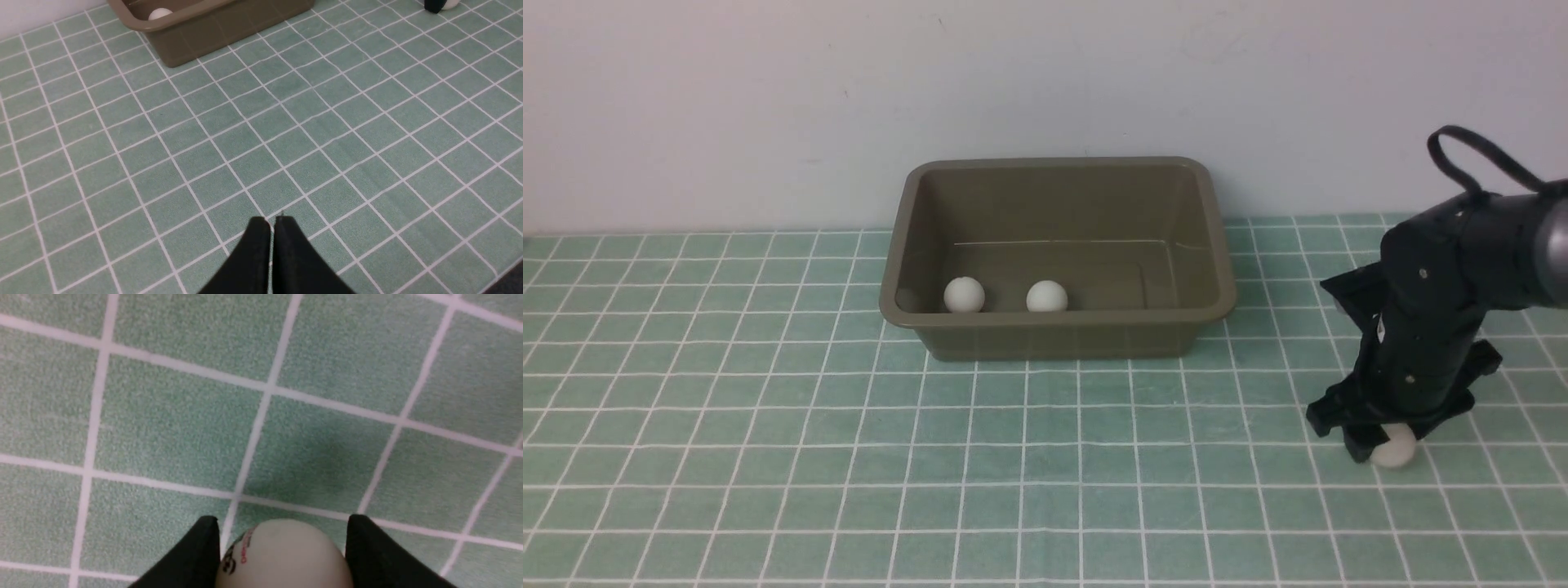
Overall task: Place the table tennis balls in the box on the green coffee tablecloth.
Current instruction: 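Reach for and grasp a ping pong ball on the table, then release the ping pong ball into the bin and lift the gripper away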
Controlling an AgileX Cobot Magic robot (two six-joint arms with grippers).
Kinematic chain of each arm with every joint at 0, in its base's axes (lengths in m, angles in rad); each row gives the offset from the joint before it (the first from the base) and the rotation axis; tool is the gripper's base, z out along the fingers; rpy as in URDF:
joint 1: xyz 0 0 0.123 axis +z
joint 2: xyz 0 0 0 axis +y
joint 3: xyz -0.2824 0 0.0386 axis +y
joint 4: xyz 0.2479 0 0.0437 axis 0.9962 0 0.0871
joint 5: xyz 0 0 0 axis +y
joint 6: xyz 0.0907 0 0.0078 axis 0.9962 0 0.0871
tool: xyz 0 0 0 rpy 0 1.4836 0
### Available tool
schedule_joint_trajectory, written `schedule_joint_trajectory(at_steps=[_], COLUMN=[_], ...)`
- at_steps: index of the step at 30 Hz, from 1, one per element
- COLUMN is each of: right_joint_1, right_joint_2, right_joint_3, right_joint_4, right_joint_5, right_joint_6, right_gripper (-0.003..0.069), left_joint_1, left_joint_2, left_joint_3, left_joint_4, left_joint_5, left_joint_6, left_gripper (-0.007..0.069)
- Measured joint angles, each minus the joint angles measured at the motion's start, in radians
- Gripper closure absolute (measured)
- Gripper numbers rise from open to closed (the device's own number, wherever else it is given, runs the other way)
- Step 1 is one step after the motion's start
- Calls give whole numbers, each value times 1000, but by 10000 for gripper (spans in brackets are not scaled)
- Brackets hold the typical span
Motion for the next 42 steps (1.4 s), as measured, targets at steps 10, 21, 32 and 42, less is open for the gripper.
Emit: schedule_joint_trajectory(at_steps=[10, 21, 32, 42], right_joint_1=[-1, -2, -2, 27], right_joint_2=[0, 12, 131, 240], right_joint_3=[-225, -566, -689, -689], right_joint_4=[-2, 260, 590, 673], right_joint_5=[170, 157, 147, 122], right_joint_6=[0, -99, -230, -337], right_gripper=[299, 299, 299, 299], left_joint_1=[0, 0, 0, 0], left_joint_2=[0, 0, 0, 0], left_joint_3=[0, 0, 0, 0], left_joint_4=[0, 0, 0, -1], left_joint_5=[0, 0, 0, 1], left_joint_6=[2, 3, 3, 4], left_gripper=[629, 629, 629, 629])
